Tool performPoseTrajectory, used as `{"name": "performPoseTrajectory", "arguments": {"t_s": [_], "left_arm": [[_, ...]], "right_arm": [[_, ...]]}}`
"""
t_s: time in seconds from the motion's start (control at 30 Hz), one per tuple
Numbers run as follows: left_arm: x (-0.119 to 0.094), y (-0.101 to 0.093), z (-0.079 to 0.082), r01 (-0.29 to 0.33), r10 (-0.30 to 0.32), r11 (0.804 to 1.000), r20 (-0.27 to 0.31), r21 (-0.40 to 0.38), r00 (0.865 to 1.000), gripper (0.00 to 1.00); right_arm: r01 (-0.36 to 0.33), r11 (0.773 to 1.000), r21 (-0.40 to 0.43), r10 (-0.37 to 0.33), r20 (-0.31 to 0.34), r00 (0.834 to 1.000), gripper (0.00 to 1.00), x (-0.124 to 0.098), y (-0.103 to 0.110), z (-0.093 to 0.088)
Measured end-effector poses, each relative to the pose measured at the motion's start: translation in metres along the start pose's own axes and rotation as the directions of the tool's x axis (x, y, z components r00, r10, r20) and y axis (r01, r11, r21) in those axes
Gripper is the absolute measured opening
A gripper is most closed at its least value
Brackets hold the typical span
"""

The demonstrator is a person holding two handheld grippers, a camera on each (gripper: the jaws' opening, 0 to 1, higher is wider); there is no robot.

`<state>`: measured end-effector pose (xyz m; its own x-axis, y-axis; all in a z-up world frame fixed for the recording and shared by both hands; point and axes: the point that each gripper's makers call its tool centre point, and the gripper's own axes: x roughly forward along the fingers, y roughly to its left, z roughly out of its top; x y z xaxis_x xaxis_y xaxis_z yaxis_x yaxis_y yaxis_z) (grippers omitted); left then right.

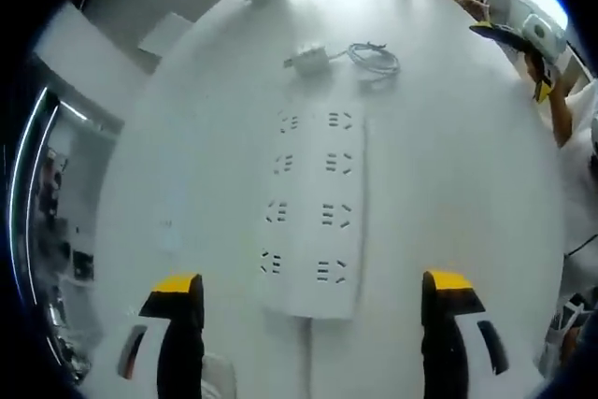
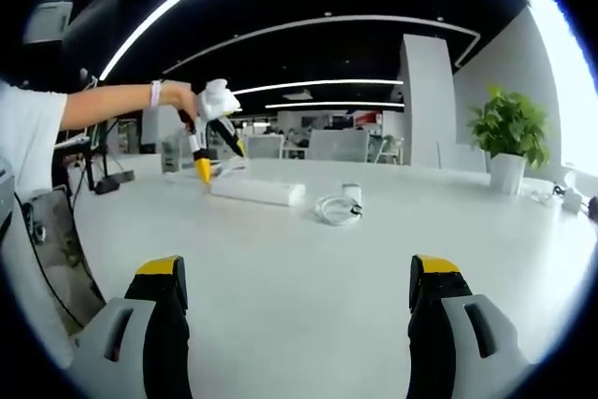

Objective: Straighten the power strip on the desk, plug the charger into it

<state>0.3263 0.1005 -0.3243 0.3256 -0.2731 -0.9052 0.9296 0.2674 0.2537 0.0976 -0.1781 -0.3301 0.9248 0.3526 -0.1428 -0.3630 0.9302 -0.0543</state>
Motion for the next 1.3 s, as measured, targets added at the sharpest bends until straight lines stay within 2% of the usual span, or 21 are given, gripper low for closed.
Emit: {"name": "performPoseTrajectory", "arguments": {"t_s": [0.2,0.33,0.43,0.57,0.77,0.9,1.07,1.17,1.2,1.23,1.27,1.3], "left_arm": [[-0.015,0.001,0.004,-0.065,0.071,0.996,0.089,-0.065,0.994,0.99],[-0.027,0.004,0.006,-0.111,0.134,0.984,0.168,-0.137,0.977,0.99],[-0.036,0.003,0.002,-0.128,0.159,0.978,0.194,-0.163,0.968,0.99],[-0.043,-0.003,0.005,-0.115,0.165,0.974,0.268,-0.194,0.949,0.99],[-0.052,-0.004,0.000,-0.146,0.215,0.962,0.309,-0.230,0.927,0.99],[-0.064,-0.002,0.001,-0.179,0.266,0.950,0.356,-0.257,0.896,0.99],[-0.083,-0.002,-0.006,-0.265,0.367,0.919,0.389,-0.292,0.845,0.99],[-0.089,-0.012,-0.013,-0.287,0.380,0.918,0.402,-0.274,0.833,0.99],[-0.092,-0.011,-0.017,-0.313,0.411,0.904,0.399,-0.290,0.820,0.99],[-0.095,-0.012,-0.019,-0.342,0.442,0.892,0.407,-0.295,0.799,0.99],[-0.096,-0.018,-0.023,-0.343,0.442,0.892,0.408,-0.294,0.799,0.99],[-0.098,-0.020,-0.026,-0.351,0.455,0.885,0.408,-0.307,0.791,0.99]], "right_arm": [[-0.011,1.000,-0.002,0.011,0.009,1.000,0.99,0.000,0.004,0.003],[-0.018,1.000,-0.003,0.019,0.008,1.000,0.99,0.002,0.006,0.003],[-0.030,1.000,-0.004,0.030,0.011,0.999,0.99,0.003,0.010,0.004],[-0.039,0.999,-0.004,0.039,0.015,0.999,0.99,0.004,0.013,0.005],[-0.054,0.998,-0.009,0.054,0.025,0.998,0.99,0.005,0.019,0.008],[-0.052,0.999,-0.007,0.052,0.029,0.998,0.99,0.002,0.017,0.008],[-0.037,0.999,0.001,0.037,0.028,0.999,0.99,-0.001,0.010,0.006],[-0.032,0.999,0.006,0.032,0.032,0.999,0.99,-0.003,0.007,0.006],[-0.031,1.000,0.006,0.030,0.033,0.999,0.99,-0.003,0.006,0.006],[-0.029,1.000,0.007,0.029,0.033,0.999,0.99,-0.003,0.005,0.006],[-0.029,1.000,0.008,0.029,0.032,0.999,0.99,-0.003,0.005,0.005],[-0.029,1.000,0.009,0.029,0.031,0.999,0.99,-0.002,0.005,0.005]]}}
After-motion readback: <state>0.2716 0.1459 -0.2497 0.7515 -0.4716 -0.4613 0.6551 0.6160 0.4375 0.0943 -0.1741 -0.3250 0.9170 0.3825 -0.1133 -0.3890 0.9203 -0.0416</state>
